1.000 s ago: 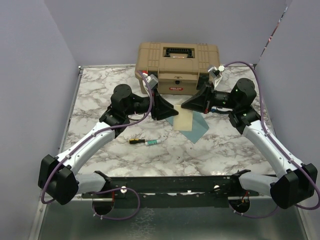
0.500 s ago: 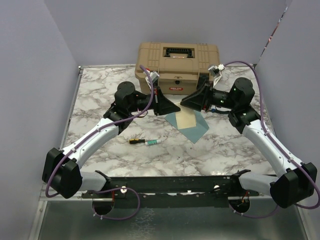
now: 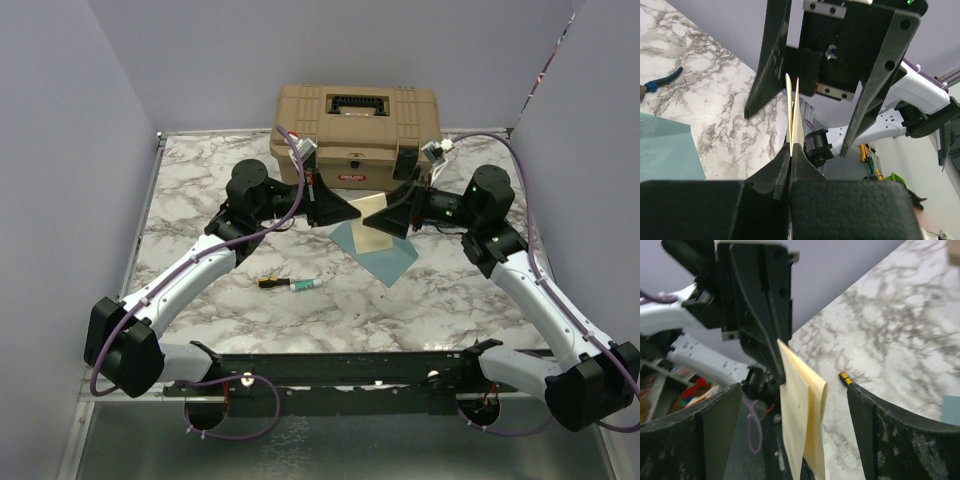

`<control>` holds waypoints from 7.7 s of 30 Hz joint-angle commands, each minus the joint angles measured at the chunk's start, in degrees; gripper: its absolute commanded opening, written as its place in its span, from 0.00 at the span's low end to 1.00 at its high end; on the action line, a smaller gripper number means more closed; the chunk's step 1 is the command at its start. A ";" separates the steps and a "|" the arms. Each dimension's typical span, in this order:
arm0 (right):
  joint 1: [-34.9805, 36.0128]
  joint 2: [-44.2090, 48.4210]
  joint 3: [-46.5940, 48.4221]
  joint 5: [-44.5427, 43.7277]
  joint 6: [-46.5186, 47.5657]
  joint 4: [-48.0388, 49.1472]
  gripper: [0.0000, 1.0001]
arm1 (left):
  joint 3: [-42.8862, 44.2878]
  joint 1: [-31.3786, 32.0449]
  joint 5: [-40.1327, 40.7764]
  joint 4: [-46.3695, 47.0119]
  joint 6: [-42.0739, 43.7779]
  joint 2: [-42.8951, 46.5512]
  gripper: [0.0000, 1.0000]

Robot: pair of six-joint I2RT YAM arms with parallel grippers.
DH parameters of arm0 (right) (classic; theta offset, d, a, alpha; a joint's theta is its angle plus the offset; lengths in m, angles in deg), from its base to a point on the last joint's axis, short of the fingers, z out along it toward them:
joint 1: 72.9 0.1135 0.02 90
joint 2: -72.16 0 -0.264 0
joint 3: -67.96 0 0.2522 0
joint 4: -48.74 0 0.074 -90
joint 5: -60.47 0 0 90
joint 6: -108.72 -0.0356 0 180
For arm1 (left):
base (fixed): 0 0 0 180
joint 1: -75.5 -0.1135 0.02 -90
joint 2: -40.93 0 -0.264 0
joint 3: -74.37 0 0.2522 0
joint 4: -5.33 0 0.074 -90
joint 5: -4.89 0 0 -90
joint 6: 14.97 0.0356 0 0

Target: Place the letter into the envelope and seal it

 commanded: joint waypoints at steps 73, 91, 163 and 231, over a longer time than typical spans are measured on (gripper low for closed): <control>-0.07 -16.35 0.40 -40.50 10.45 -33.34 0.00 | -10.99 -0.17 44.19 -8.79 1.44 -19.70 0.93; -0.14 -34.86 3.54 -36.40 11.59 -16.86 0.00 | -8.81 -0.17 40.17 -10.43 -3.53 -26.26 0.69; 1.83 -40.66 2.18 -30.77 3.45 -11.15 0.03 | -8.48 -0.34 35.26 -13.74 -1.89 -32.95 0.48; 3.19 -48.91 4.59 -28.61 -1.82 -1.49 0.29 | -0.47 -0.35 42.87 -18.12 2.18 -37.16 0.55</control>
